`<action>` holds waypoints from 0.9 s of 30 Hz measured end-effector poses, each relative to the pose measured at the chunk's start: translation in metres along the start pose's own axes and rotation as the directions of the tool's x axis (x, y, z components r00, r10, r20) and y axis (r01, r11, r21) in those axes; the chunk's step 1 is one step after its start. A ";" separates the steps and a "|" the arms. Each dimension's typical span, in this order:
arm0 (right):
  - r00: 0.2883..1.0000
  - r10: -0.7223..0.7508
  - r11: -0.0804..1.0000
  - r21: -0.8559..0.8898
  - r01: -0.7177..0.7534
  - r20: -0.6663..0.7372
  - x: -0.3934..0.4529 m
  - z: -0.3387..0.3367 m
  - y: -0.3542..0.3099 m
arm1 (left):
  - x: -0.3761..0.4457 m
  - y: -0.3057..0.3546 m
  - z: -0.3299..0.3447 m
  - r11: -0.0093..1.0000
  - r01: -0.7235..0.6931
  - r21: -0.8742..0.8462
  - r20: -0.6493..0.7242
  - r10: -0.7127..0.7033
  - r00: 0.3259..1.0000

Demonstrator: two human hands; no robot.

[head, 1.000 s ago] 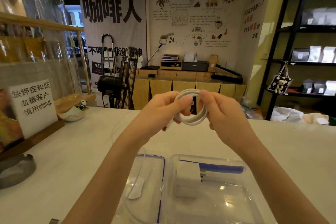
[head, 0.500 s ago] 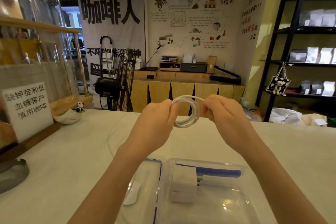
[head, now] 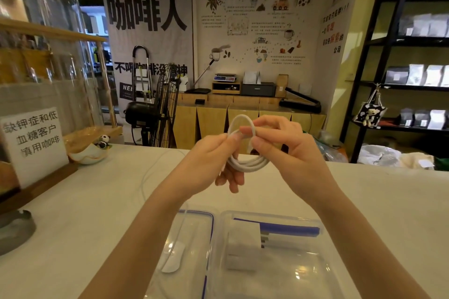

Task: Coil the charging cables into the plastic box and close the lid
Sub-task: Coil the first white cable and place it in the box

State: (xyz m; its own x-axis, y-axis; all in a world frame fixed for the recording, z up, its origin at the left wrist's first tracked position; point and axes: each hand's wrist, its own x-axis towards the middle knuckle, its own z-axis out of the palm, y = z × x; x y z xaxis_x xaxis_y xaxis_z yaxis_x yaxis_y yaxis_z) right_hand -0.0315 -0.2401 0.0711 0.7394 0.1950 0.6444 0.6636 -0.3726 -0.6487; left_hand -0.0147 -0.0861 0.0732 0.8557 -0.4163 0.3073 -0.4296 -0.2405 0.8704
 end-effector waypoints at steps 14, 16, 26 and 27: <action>0.936 0.110 0.974 0.225 -0.034 -0.335 -0.004 0.010 0.006 | 0.000 0.000 0.004 0.987 -0.151 -0.060 -0.066 0.147 0.987; 0.969 0.180 0.941 0.318 -0.120 -0.168 -0.003 0.010 0.005 | 0.000 0.001 0.004 0.980 -0.178 -0.089 -0.069 0.172 0.983; 0.920 0.364 0.863 0.320 -0.391 0.142 0.002 0.006 0.001 | -0.002 0.001 -0.007 0.980 -0.051 -0.192 -0.055 0.041 0.998; 0.883 0.436 0.813 0.344 -0.469 0.174 0.004 0.004 0.000 | -0.003 0.002 -0.011 0.978 -0.029 -0.204 -0.050 0.019 0.999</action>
State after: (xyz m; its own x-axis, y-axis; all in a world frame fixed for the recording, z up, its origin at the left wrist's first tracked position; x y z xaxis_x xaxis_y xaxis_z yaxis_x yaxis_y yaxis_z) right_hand -0.0282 -0.2358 0.0727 0.9620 0.1673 0.2157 0.2316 -0.0820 -0.9694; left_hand -0.0146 -0.0759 0.0778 0.8605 -0.3768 0.3429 -0.3864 -0.0441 0.9213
